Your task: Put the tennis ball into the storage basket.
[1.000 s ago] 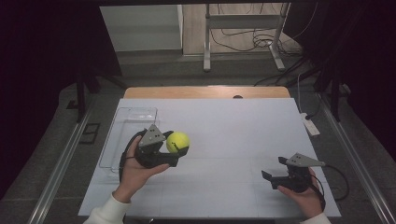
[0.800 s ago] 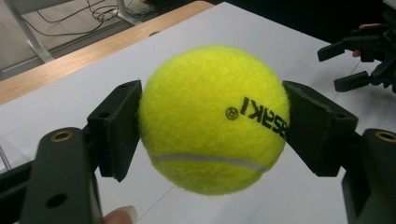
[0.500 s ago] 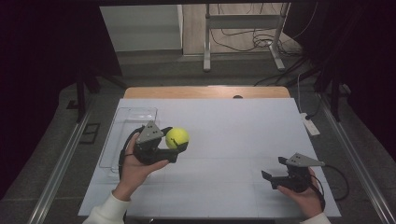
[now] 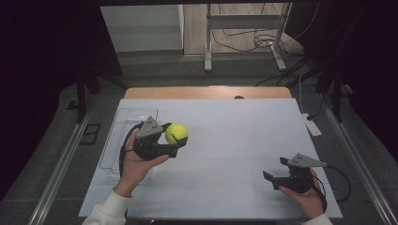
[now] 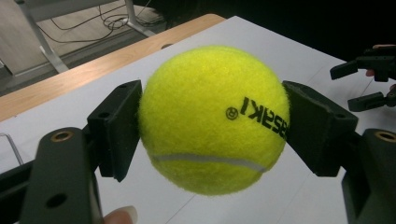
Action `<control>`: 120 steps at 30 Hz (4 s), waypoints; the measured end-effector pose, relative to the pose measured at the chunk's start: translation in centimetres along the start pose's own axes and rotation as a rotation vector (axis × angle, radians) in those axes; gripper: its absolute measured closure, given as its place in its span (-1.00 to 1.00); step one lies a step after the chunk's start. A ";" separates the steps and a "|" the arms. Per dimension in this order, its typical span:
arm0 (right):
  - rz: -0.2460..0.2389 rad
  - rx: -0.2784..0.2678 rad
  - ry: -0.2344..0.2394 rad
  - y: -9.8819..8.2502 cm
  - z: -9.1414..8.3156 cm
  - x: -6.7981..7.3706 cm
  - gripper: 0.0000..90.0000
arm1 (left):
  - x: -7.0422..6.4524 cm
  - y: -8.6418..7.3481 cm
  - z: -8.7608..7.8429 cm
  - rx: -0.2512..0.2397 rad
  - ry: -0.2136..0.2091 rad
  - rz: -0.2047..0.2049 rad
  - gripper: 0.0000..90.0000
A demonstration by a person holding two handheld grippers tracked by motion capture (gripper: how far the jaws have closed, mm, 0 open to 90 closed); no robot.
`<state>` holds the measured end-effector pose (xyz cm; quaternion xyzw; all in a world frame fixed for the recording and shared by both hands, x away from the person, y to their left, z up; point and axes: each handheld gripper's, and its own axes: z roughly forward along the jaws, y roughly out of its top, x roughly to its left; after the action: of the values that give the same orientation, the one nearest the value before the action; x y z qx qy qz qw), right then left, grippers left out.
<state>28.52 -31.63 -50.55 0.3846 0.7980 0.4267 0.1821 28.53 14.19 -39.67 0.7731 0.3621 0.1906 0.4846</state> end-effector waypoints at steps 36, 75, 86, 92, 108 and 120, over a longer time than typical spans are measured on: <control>0.012 0.006 -0.006 -0.2 0.1 -0.2 -0.78 | 3.3 0.4 -1.1 -0.055 0.047 -0.052 -0.42; 0.012 0.012 -0.008 -0.2 0.2 -0.2 -0.78 | 6.2 1.4 -0.3 -0.097 0.088 -0.116 -0.42; 0.010 0.011 -0.008 -0.3 0.2 -0.2 -0.78 | 7.0 1.2 -0.5 -0.097 0.115 -0.127 -0.42; 0.010 0.011 -0.010 -0.3 0.1 -0.2 -0.78 | 7.4 1.0 -0.7 -0.097 0.125 -0.132 -0.42; 0.014 0.003 -0.010 -0.2 -0.1 -0.2 -0.78 | 8.6 1.1 -1.0 -0.078 0.173 -0.146 -0.42; 0.012 0.004 -0.009 -0.2 0.0 -0.1 -0.78 | 9.9 1.1 -1.2 -0.057 0.215 -0.167 -0.42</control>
<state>28.49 -31.82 -50.70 0.3918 0.7957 0.4244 0.1824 34.79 22.01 -38.73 0.7014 0.4695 0.2415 0.4788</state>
